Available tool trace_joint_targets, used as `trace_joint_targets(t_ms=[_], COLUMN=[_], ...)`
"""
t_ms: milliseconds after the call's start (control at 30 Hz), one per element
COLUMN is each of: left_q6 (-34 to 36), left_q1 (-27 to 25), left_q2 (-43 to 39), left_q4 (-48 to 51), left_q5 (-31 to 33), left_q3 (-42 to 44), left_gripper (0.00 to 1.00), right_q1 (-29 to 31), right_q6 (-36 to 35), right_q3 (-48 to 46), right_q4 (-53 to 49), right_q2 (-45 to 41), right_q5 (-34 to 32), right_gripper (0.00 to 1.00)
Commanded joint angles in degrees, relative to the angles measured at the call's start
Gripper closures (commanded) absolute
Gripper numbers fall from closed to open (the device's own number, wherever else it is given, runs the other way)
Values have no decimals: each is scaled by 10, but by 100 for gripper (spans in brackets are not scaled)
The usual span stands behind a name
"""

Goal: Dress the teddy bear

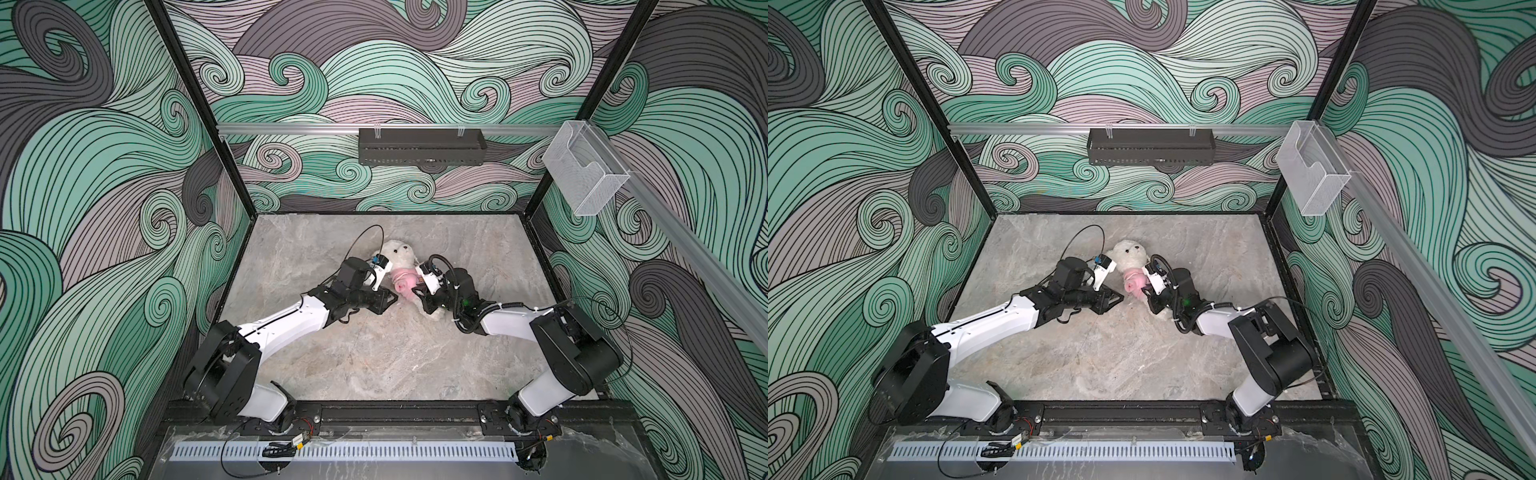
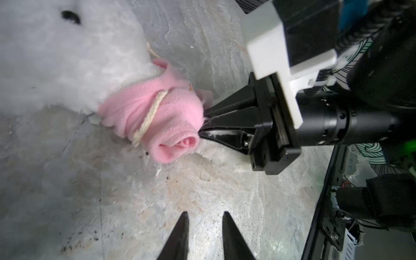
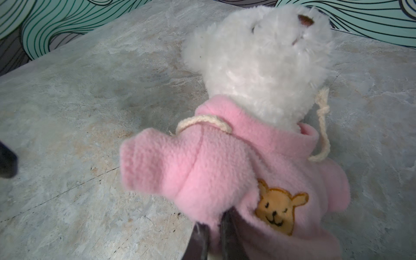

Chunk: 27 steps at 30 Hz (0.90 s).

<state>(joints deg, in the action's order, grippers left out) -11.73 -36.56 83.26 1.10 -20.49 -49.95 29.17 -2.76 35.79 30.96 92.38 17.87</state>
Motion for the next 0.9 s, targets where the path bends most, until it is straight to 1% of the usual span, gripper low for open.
trace_joint_targets(t_ms=[0,133,267,400,567,633,733,867], left_q6=[90,119,152,221,305,345,402,430], left_q1=[-9,-10,-9,-9,-9,-8,-9,-8], left_q2=[41,88,113,127,140,140,145,158], left_q4=[-8,15,30,27,28,9,-12,-37], left_q5=[33,48,75,80,97,87,53,53], left_q3=[-42,-85,-111,-122,-141,-137,-133,-137], left_gripper=[76,80,83,84,82,82,79,73], right_q1=[-15,-22,-24,-29,-38,-43,-50,-56], right_q6=[33,38,37,35,27,24,34,41], right_q3=[-9,-5,-3,3,23,27,29,36], right_q4=[17,15,13,3,-34,-44,-37,-38], right_q2=[6,11,14,19,20,21,23,27], right_q5=[68,79,84,102,141,161,182,211], right_gripper=[100,100,100,100,100,100,100,100])
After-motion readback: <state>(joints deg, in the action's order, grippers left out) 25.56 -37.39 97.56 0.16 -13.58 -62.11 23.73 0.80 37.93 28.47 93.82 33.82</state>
